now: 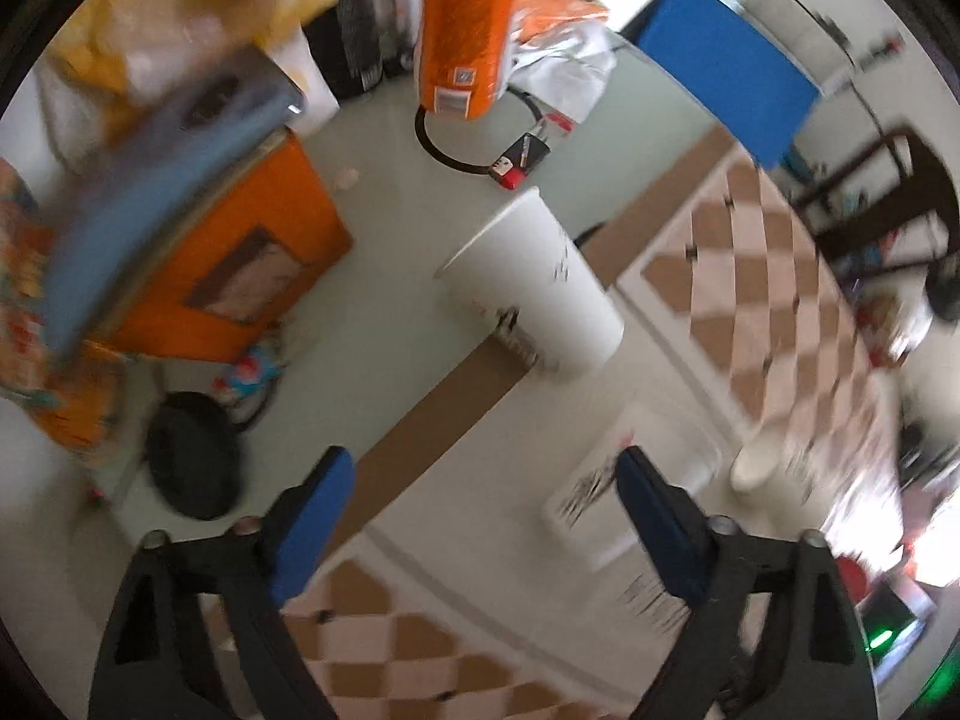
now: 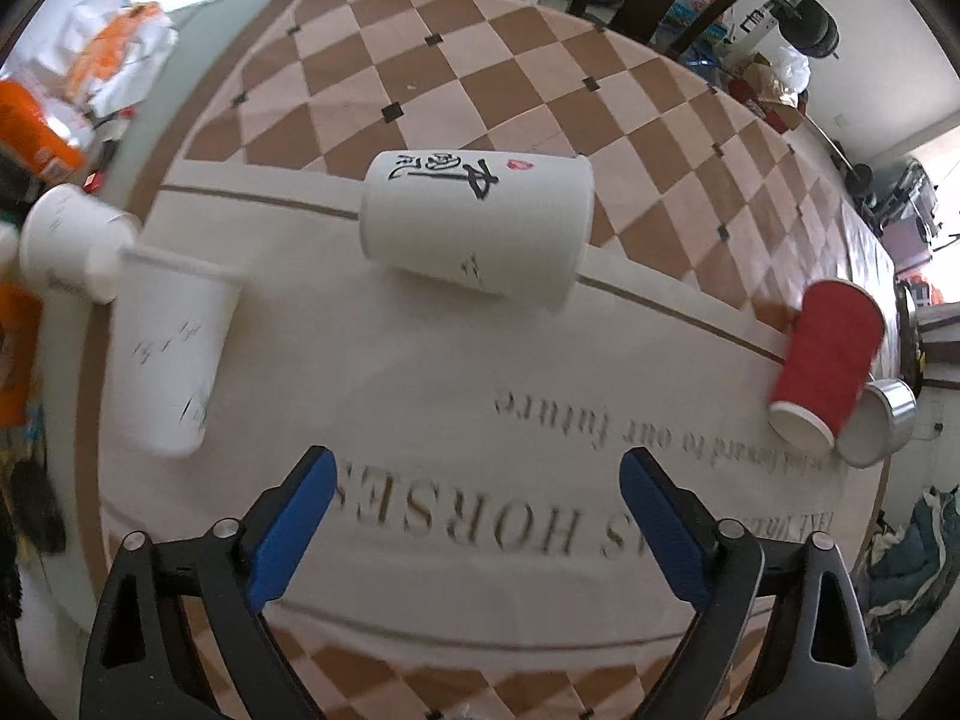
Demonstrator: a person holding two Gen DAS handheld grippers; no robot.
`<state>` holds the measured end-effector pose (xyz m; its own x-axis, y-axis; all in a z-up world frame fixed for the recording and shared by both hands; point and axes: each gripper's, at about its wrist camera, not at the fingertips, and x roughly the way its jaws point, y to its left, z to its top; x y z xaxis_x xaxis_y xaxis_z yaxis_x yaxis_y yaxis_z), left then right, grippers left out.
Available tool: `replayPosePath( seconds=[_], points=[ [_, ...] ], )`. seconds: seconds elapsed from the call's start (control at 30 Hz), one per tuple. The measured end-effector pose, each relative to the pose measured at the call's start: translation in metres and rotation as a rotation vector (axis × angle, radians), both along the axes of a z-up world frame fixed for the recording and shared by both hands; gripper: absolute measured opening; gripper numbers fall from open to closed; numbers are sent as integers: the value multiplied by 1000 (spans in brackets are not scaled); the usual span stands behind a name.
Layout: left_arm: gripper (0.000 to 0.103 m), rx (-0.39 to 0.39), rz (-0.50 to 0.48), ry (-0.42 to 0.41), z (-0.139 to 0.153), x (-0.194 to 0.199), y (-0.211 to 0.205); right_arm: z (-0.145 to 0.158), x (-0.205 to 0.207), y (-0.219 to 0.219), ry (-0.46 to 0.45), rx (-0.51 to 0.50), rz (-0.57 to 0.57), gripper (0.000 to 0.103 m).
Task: Flip cup upright
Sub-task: 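Reach the left gripper to the white paper cup lying on its side and grasp it, then lift the white cup with the left gripper and turn it rim up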
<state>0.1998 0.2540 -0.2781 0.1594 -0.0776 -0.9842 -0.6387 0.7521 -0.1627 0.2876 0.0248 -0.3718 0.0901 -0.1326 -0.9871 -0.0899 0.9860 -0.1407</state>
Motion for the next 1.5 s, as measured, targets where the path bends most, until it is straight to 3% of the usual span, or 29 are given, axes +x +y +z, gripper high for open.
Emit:
replayPosePath(
  seconds=[0.17,0.3,0.47,0.53,0.6,0.9,1.03,1.17,1.27,1.5],
  points=[
    [73,-128,118,-38,-30,27,14,-17,20,1,14,-25,-63,93],
    [73,-184,183,-43,-49,46,23,-24,26,0,22,-37,-84,93],
    [73,-198,219,-50,-60,59,33,-30,32,2,32,-49,-98,93],
    [64,-182,210,-42,-64,65,34,-31,32,3,34,-53,-98,93],
    [62,-167,191,-45,-67,70,35,-32,33,4,37,-59,-98,93],
    [59,7,29,-36,-58,83,25,-25,31,-3,20,-61,-112,92],
    [59,202,-125,-28,-42,85,11,-21,28,-7,14,-63,-109,92],
    [59,322,-249,-31,-29,80,-4,-13,22,-12,5,-62,-109,92],
    [59,372,-316,-42,-17,73,-16,-6,15,-17,-4,-59,-114,92],
    [59,404,-442,-84,21,49,-63,12,-8,-48,-14,-50,-141,92]
  ],
)
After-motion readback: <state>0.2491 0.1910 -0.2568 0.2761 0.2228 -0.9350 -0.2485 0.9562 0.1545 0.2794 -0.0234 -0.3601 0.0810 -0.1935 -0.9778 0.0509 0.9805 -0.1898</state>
